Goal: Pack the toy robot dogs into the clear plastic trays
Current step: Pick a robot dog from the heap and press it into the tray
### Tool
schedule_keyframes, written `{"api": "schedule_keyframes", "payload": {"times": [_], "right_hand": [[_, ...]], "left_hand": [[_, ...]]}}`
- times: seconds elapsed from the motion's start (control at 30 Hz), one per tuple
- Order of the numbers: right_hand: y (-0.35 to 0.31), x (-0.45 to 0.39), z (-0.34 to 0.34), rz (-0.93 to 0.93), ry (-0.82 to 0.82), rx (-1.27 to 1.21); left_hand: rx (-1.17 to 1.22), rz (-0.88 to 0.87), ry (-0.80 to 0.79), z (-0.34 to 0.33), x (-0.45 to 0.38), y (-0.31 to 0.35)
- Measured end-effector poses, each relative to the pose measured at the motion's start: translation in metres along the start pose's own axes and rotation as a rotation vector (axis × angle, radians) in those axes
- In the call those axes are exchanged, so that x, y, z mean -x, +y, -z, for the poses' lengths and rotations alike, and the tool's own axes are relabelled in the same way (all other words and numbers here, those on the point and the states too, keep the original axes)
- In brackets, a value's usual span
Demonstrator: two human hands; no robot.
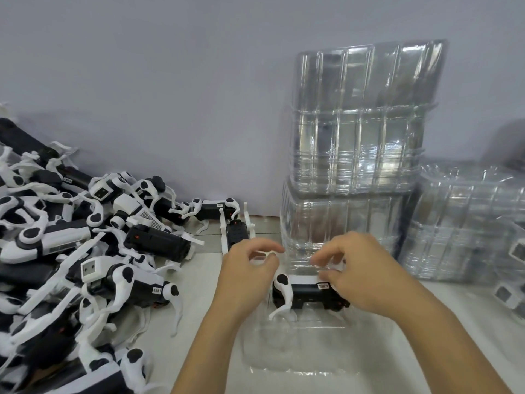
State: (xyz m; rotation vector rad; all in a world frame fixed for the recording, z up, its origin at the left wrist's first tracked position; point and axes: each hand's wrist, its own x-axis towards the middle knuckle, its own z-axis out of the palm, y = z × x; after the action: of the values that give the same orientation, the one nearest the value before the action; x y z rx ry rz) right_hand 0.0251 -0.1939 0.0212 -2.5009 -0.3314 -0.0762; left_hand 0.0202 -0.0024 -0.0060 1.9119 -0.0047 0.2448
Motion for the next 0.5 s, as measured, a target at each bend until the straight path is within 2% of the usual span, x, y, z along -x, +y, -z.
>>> {"api": "schedule_keyframes", "payload": {"times": [0.13, 0.23, 0.37, 0.5], "right_hand": [[0.008, 0.000, 0.002, -0.038, -0.004, 0.042], [0.007, 0.000, 0.000, -0.034, -0.041, 0.039], [0.006, 0.000, 0.001, -0.052, -0.129, 0.050], [0.004, 0.001, 0.001, -0.073, -0.135, 0.051]], "left_hand": [[-0.253, -0.132, -0.153, 0.000, 0.003, 0.009], [-0.427, -0.077, -0.254, -0.003, 0.005, 0.014], [-0.460, -0.025, -0.255, -0.005, 0.008, 0.017], [-0.422, -0.033, -0.251, -0.004, 0.008, 0.015]]}}
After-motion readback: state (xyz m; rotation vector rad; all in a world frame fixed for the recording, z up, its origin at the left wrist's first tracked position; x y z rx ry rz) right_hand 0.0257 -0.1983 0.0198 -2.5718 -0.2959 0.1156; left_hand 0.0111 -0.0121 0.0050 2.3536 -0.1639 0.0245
